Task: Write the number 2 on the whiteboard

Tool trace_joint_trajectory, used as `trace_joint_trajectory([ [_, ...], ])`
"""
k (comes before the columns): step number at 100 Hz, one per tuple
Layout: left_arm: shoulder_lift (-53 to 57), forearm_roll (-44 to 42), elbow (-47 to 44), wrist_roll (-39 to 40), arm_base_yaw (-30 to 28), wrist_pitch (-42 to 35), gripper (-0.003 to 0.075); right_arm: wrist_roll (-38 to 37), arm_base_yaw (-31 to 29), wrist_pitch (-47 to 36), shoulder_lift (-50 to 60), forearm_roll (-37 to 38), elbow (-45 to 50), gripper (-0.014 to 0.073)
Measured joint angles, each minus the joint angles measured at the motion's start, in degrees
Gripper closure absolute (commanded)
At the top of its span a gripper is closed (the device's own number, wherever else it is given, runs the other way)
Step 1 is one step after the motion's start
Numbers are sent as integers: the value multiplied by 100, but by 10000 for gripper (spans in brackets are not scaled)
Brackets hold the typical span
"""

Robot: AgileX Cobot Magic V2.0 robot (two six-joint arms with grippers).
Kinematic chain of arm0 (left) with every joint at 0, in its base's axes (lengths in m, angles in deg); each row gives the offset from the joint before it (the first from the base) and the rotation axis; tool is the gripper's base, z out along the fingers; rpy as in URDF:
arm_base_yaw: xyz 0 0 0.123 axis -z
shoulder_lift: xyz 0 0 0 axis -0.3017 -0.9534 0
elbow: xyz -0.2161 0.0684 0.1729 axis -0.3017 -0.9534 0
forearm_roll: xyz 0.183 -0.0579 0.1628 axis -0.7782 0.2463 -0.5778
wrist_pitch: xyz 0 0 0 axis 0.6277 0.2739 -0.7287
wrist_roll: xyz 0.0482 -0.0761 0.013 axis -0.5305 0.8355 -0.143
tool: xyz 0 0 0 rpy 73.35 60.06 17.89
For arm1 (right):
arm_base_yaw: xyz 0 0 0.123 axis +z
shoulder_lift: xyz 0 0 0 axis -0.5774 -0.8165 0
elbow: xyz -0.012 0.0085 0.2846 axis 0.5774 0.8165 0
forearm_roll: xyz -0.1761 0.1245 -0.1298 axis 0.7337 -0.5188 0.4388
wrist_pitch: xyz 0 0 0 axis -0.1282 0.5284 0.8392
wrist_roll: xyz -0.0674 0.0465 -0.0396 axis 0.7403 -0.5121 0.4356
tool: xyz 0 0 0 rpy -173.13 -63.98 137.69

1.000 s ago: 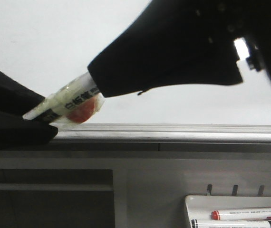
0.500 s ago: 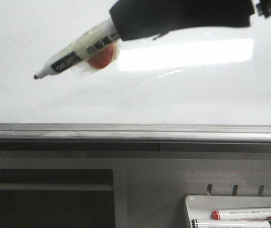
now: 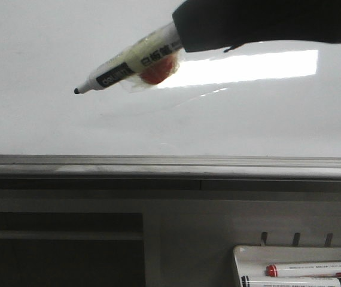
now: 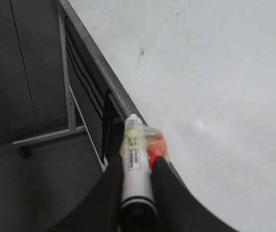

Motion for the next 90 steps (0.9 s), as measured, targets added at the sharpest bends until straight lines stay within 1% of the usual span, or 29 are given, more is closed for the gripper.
trace_joint_trajectory([
  [14,0,319,-183,32,-680,-52,741,0,0,-100,0,-10,0,662],
  [26,0,473,-233,32,-958,-88,741,0,0,-127,0,-10,0,662],
  [90,0,530,-247,32,-1001,-170,741,-14,0,-207,0,19,0,662],
])
